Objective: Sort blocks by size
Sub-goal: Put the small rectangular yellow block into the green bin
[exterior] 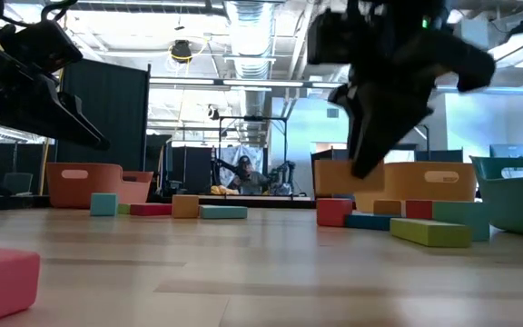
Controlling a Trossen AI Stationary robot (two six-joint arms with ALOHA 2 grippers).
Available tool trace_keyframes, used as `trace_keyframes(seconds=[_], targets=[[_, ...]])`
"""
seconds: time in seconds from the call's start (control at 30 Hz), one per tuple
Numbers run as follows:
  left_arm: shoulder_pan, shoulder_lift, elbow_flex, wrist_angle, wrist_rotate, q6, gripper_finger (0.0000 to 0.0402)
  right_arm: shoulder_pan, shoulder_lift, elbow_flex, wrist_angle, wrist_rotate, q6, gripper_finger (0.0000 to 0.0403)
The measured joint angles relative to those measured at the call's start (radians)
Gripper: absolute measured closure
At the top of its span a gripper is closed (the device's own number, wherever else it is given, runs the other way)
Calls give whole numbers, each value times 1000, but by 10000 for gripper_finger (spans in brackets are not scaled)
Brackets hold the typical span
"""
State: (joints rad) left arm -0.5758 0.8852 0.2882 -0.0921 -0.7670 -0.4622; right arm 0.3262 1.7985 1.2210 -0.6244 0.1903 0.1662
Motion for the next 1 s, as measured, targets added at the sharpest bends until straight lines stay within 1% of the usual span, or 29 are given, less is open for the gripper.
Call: trace_keyframes(seconds=[0.13, 0.23, 0.37, 0.53, 0.87, 1.0], targets=[[0, 0, 0, 0, 0, 3, 178, 26, 0, 86, -175, 57, 51, 325], [0, 0, 0, 0, 0, 3, 178, 51, 0, 139, -323, 91, 124, 325], [0, 0, 0, 0, 0, 12, 178, 92, 0, 180, -507, 107, 261, 325], [0, 0, 0, -1, 0, 23, 178, 155, -2, 184, -686, 109, 459, 325], [0, 0, 0, -1, 0, 34, 178, 292, -6, 182, -909, 109, 790, 325], [0, 0, 0, -1, 0, 34, 178, 336, -13, 143, -933, 109, 876, 325]])
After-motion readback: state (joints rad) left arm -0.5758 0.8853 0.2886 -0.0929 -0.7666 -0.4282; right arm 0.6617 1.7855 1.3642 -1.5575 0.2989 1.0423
